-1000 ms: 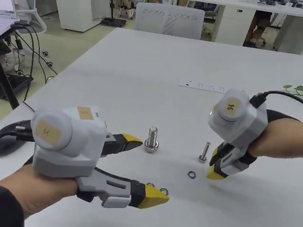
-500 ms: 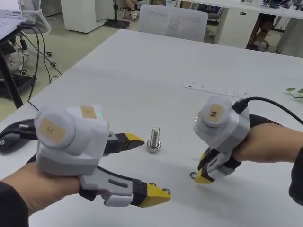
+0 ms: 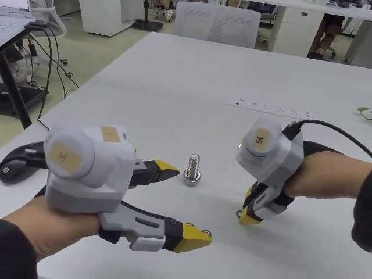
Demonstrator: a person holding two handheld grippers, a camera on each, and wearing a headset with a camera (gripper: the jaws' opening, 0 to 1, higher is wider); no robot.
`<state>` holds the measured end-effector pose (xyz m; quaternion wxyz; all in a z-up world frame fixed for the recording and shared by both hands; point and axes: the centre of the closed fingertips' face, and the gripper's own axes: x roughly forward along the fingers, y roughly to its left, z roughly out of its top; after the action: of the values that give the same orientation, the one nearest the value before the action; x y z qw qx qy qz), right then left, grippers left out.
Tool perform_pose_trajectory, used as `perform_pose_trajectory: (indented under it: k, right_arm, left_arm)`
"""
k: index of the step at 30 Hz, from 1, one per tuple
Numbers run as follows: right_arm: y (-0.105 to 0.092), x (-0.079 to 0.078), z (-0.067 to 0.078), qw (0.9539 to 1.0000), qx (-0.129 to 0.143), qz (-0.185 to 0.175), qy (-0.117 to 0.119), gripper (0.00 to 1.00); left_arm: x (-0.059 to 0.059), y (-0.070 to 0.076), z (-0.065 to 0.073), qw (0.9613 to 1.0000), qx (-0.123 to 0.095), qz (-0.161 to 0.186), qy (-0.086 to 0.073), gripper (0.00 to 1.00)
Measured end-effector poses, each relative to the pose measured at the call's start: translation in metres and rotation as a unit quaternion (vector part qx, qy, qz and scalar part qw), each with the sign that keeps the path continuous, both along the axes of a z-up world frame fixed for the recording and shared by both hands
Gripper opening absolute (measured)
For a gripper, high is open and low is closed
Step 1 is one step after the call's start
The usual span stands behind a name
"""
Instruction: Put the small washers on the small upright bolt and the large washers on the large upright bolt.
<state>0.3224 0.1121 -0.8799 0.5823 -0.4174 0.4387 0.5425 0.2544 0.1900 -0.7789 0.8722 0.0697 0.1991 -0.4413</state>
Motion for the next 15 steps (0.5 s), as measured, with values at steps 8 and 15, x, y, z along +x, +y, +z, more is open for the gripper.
perform_pose_trajectory:
  k: [8,15]
  right_arm:
    - [0.0007,-0.0005,0.0,0.9999,-0.003,0.009,-0.006,0.17]
    - [0.0018,0.0005,0.0001,0.9999,0.0,0.008,-0.007,0.15]
  left_arm:
    - [0.0002,-0.0001,-0.0003,1.0,0.0,0.001,0.001,0.73]
    - [0.0009,0.0001,-0.0009,1.0,0.001,0.001,0.002,0.73]
